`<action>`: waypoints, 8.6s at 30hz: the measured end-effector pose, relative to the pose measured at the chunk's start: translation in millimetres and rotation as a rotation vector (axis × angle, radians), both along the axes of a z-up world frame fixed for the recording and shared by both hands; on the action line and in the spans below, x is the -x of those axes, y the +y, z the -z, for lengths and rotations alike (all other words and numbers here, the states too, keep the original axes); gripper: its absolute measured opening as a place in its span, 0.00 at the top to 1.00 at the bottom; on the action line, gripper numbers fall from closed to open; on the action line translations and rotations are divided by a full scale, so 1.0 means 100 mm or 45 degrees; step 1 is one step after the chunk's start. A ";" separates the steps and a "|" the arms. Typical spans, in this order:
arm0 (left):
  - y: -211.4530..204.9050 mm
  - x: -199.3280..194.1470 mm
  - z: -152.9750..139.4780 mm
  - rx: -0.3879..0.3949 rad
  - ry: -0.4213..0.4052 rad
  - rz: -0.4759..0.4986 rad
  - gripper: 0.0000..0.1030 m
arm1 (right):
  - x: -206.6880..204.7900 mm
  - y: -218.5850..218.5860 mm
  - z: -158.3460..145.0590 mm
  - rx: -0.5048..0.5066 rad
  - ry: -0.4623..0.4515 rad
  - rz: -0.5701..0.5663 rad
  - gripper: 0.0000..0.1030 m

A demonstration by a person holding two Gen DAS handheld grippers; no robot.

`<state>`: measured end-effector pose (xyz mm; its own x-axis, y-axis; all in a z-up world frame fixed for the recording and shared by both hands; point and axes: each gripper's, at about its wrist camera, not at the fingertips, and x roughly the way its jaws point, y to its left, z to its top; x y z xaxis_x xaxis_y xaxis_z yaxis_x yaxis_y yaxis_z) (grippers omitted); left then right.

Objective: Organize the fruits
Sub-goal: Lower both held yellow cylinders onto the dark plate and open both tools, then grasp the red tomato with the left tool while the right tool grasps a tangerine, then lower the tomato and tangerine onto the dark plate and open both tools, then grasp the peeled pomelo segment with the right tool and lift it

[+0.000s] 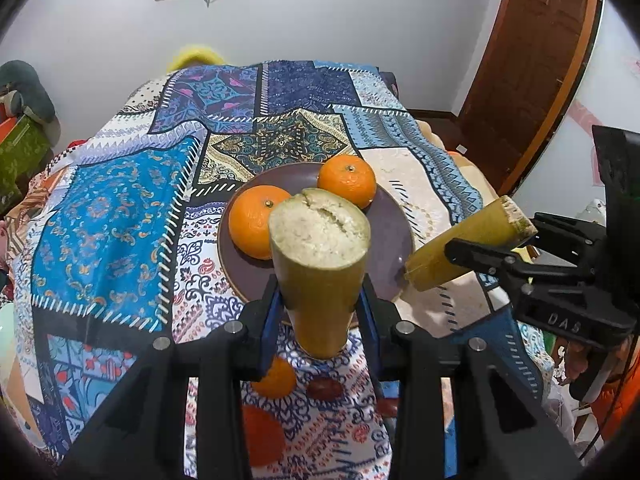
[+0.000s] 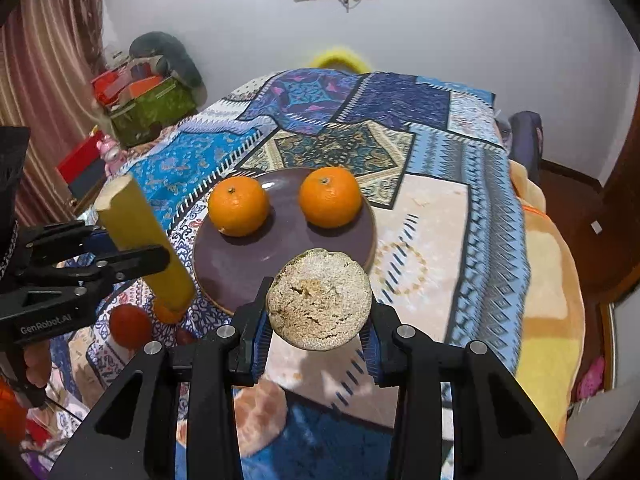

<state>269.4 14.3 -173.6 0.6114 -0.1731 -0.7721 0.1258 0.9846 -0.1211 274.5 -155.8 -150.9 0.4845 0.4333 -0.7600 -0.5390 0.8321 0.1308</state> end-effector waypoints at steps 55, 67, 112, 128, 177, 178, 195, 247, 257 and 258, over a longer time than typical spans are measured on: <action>0.03 -0.30 0.01 -0.035 -0.047 -0.005 0.62 | -0.20 0.10 0.05 -0.004 -0.001 -0.064 0.65; 0.29 0.34 -0.16 -0.107 -0.102 -0.121 0.31 | 0.22 -0.02 -0.16 -0.024 -0.068 -0.002 0.38; 0.50 0.72 0.72 -0.024 0.160 -0.088 0.53 | 0.34 0.26 0.59 -0.031 0.208 -0.073 0.66; 0.48 0.34 0.28 -0.003 0.006 -0.107 0.53 | 0.23 0.06 0.24 -0.045 0.045 0.003 0.66; 0.31 -0.12 0.30 0.011 -0.017 -0.076 0.38 | -0.51 0.12 0.44 -0.029 0.087 0.060 0.66; 0.31 -0.07 0.29 0.003 -0.016 -0.071 0.38 | -0.48 0.11 0.40 -0.025 0.079 0.057 0.65; 0.00 0.74 0.72 -0.075 0.194 0.028 0.35 | 0.29 -0.34 0.17 0.131 0.090 -0.028 0.42; 0.49 1.14 0.58 0.001 0.127 -0.234 0.24 | 0.62 0.08 0.81 0.161 0.306 -0.084 0.41; 0.42 0.95 0.59 -0.028 0.116 -0.228 0.24 | 0.58 -0.06 0.77 0.098 0.236 -0.062 0.57; 0.42 0.91 0.58 -0.028 0.116 -0.226 0.24 | 0.57 -0.09 0.75 0.093 0.231 -0.050 0.57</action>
<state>178.5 55.8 -232.0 0.5583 -0.0512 -0.8281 -0.0601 0.9930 -0.1019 217.7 -165.1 -226.4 0.3208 0.3897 -0.8633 -0.5441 0.8218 0.1688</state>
